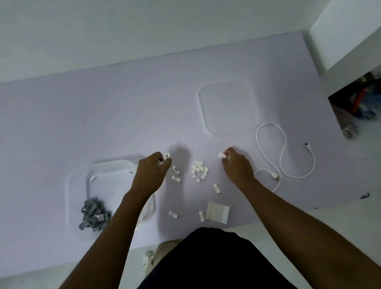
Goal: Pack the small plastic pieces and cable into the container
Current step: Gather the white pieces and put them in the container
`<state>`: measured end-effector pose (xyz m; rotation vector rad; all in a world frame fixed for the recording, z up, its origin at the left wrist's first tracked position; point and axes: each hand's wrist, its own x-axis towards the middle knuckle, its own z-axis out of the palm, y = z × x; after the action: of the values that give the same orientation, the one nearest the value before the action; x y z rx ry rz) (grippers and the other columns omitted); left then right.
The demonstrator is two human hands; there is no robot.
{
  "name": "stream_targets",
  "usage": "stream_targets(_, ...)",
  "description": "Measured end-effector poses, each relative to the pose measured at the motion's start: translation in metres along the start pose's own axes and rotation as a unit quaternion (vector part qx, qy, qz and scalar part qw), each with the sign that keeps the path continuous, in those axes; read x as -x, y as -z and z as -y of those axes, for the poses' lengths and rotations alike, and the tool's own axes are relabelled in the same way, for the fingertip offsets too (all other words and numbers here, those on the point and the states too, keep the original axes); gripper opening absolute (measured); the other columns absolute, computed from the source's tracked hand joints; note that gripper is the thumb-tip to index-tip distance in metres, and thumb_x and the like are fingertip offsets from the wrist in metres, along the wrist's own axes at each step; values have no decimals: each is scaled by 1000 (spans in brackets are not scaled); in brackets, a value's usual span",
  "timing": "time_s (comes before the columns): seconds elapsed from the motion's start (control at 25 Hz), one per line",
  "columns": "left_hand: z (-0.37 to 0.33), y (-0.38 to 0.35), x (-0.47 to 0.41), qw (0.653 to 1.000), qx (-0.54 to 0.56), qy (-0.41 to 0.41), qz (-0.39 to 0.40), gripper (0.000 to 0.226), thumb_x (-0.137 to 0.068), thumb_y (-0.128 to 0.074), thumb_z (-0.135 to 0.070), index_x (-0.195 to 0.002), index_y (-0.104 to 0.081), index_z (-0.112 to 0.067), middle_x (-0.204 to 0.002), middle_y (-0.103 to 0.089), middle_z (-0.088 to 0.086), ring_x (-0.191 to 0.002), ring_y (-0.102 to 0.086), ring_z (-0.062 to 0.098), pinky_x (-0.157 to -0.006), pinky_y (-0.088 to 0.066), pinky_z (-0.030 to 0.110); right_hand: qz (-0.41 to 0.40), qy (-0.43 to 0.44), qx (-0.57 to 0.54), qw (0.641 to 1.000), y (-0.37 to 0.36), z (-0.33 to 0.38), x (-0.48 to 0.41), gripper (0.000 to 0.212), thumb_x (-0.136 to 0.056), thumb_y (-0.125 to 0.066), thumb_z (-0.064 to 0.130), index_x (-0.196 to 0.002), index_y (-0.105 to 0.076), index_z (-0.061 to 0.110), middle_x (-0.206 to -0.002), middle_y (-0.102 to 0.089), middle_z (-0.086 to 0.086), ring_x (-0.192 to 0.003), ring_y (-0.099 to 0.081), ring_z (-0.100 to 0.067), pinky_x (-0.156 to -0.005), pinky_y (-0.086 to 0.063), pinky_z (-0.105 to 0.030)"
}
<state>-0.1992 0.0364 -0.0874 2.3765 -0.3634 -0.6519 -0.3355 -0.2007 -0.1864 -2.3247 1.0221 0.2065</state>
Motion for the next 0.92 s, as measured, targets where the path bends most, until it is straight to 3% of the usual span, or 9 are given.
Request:
stream_targets(0.12, 39, 27, 22, 999, 10, 21, -34, 42, -91, -61, -31, -61, -42, -7, -47, -33, -3, -50, -30, 18, -52, -30, 32, 13, -53, -194, 980, -3, 27, 5, 21, -93, -65, 32, -100, -65, 12, -92, -70, -8, -85, -67, -28, -79, -55, -39)
stream_targets(0.2, 70, 40, 39, 999, -2, 36, -33, 40, -89, -62, -29, -61, -45, -7, -46, -37, -3, -48, -33, 16, -53, -32, 31, 47, -49, -278, 958, -12, 55, 16, 14, -93, -66, 29, -93, -66, 14, -83, -67, -2, -75, -65, -24, -67, -53, -35)
stream_targets(0.28, 103, 52, 55, 998, -27, 55, -19, 36, -88, -62, -30, -63, -51, -6, -51, -49, 0, -50, -43, 15, -53, -35, 29, 107, -58, -344, 931, -24, 90, 39, 10, -94, -65, 23, -87, -64, 15, -70, -59, -3, -57, -51, -18, -50, -38, -25)
stream_targets(0.44, 160, 59, 80, 992, -51, 99, 55, 28, -89, -62, -39, -72, -56, -17, -68, -63, 1, -66, -60, 19, -56, -42, 29, 191, -93, -435, 875, -46, 152, 82, 18, -96, -54, 13, -79, -59, 17, -63, -44, -6, -46, -31, -12, -45, -21, -18)
stream_targets(0.64, 183, 47, 97, 987, -110, 43, 109, 27, -84, -62, -49, -82, -64, -23, -84, -71, 2, -73, -60, 15, -63, -40, 27, 283, -54, -408, 866, -64, 210, 112, 20, -91, -47, 6, -86, -64, 13, -62, -50, -6, -47, -35, -14, -48, -22, -23)
stream_targets(0.76, 184, 48, 99, 988, -109, -1, 108, 38, -83, -63, -54, -102, -69, -23, -100, -72, -1, -86, -65, 15, -72, -47, 27, 301, -7, -379, 875, -68, 230, 117, 20, -85, -46, 4, -84, -65, 11, -62, -54, -9, -50, -40, -18, -48, -26, -25)
stream_targets(0.84, 187, 57, 100, 991, -84, -15, 106, 41, -80, -66, -54, -108, -70, -25, -107, -71, -4, -94, -66, 16, -80, -51, 28, 288, 36, -319, 902, -70, 238, 119, 17, -85, -51, 9, -82, -66, 16, -66, -59, -7, -52, -46, -16, -49, -33, -25)
stream_targets(0.92, 190, 70, 104, 995, -60, -39, 68, 32, -81, -67, -47, -103, -72, -23, -102, -72, -5, -90, -66, 14, -77, -51, 26, 259, 127, -176, 941, -73, 244, 123, 10, -86, -56, 20, -83, -65, 22, -73, -65, -3, -57, -53, -12, -56, -42, -26)
